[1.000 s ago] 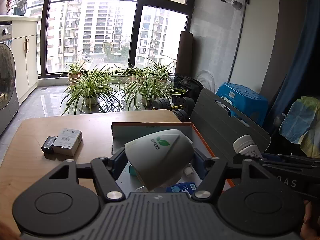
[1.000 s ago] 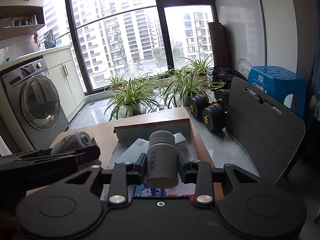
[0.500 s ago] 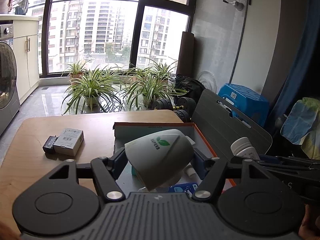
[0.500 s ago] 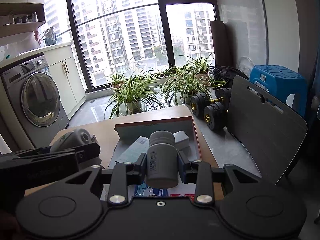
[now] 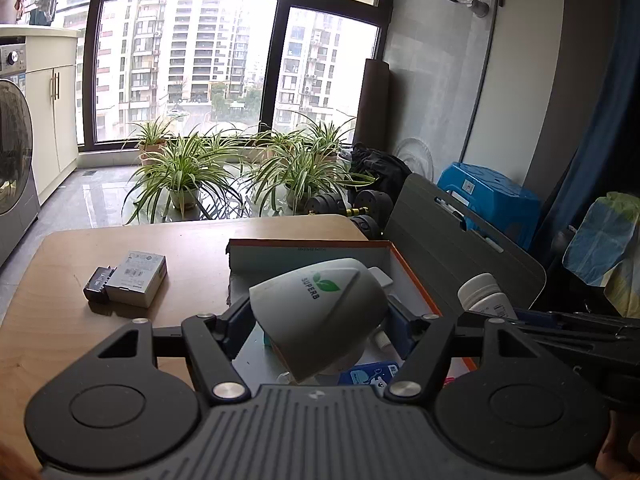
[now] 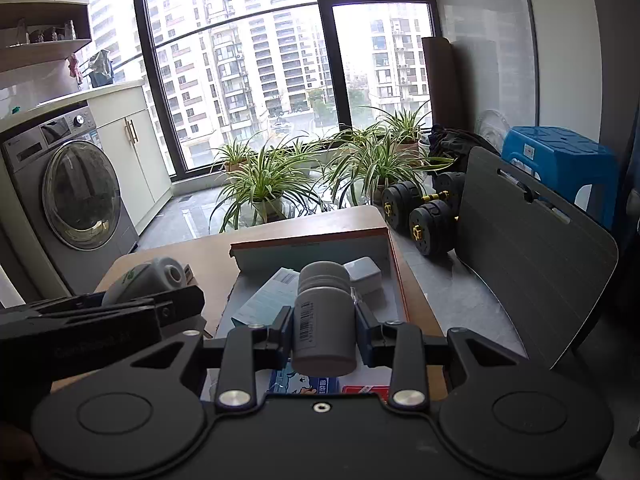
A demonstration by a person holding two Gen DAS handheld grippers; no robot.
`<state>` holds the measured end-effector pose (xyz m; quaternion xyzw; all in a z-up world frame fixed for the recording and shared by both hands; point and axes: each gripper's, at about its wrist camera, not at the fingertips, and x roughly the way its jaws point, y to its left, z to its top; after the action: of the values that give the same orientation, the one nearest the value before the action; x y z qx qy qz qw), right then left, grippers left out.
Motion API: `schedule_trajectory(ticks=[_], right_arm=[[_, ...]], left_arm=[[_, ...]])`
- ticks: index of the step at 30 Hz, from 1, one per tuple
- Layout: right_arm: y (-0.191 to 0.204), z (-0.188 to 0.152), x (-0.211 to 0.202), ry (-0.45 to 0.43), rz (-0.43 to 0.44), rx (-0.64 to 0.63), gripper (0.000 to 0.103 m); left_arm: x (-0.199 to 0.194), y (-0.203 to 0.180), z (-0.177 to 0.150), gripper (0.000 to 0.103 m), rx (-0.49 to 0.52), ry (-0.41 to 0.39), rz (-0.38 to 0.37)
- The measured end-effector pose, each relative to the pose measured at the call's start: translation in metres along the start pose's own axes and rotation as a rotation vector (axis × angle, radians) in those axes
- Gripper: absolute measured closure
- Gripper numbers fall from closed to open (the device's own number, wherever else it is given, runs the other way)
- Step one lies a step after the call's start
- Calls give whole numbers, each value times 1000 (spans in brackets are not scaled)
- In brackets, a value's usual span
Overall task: Organize rigid objects
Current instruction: 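Lower the plug adapter and pill bottle into the tray with both tools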
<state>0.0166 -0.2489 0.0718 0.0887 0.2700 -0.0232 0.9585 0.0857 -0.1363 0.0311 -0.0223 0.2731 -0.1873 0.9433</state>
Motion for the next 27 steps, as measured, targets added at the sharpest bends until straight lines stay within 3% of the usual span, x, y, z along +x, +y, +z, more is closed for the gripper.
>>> schedule_trajectory(ticks=[27], right_arm=[[1,1,1,2,-1,0,63]], left_arm=[[0,0,-3,34,3,7,3]])
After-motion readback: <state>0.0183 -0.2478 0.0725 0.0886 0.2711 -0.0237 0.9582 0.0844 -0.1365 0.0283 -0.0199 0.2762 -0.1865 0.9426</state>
